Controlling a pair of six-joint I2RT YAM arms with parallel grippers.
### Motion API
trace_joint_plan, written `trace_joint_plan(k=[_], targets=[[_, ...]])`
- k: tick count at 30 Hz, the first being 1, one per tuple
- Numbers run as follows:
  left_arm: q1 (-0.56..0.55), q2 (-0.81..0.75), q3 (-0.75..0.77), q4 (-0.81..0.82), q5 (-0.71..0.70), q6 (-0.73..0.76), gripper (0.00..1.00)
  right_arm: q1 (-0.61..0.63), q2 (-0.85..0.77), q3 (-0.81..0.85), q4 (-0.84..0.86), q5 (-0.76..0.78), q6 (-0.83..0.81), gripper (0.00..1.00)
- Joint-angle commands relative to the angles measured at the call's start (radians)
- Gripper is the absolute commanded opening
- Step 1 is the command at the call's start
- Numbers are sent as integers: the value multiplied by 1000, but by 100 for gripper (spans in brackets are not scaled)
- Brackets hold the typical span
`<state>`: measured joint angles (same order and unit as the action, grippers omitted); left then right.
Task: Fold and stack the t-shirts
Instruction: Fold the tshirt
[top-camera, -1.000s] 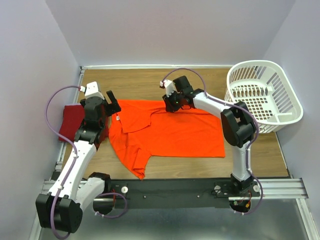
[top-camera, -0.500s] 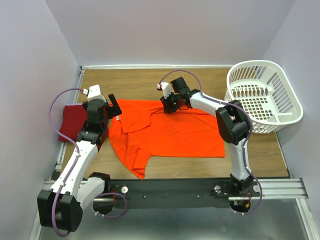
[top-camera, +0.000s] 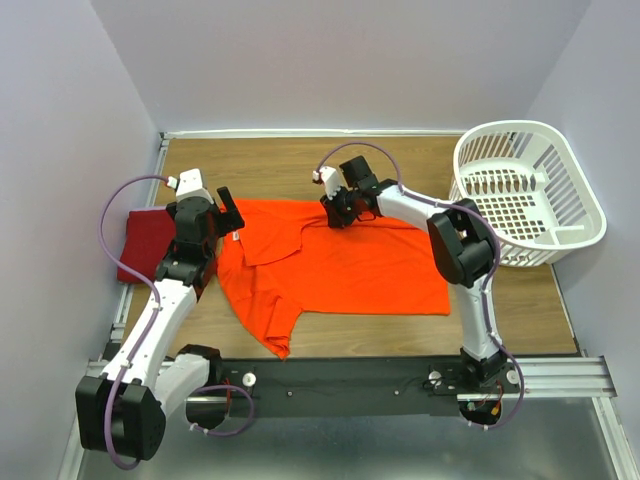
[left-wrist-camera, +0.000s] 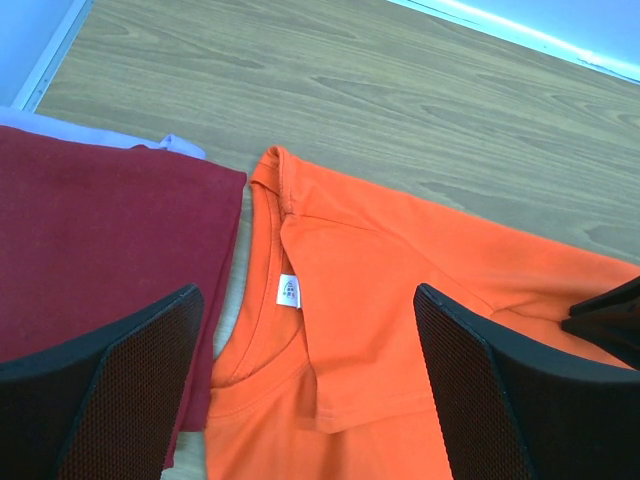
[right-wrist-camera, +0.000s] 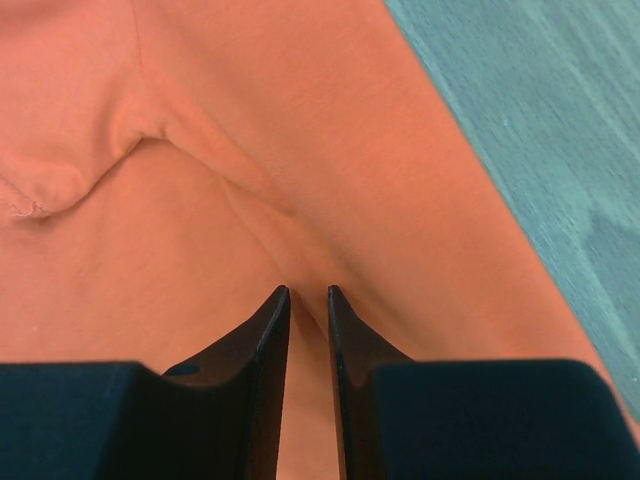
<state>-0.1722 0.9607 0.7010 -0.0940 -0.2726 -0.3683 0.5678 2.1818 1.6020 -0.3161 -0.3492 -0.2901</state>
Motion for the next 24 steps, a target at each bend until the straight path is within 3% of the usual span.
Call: trace_joint_plan(k=[1, 4, 11, 24], targets=[[-3, 1, 2, 23, 3, 9, 93, 4, 32, 30, -21, -17, -20, 27], [-3, 4, 2, 23, 3, 11, 92, 6, 33, 30, -24, -19, -21, 23], [-1, 4, 0, 23, 3, 12, 92, 6, 24, 33, -31, -24, -21, 1], [-1, 10, 0, 19, -4, 14, 91, 6, -62, -10, -52, -17, -30, 0]])
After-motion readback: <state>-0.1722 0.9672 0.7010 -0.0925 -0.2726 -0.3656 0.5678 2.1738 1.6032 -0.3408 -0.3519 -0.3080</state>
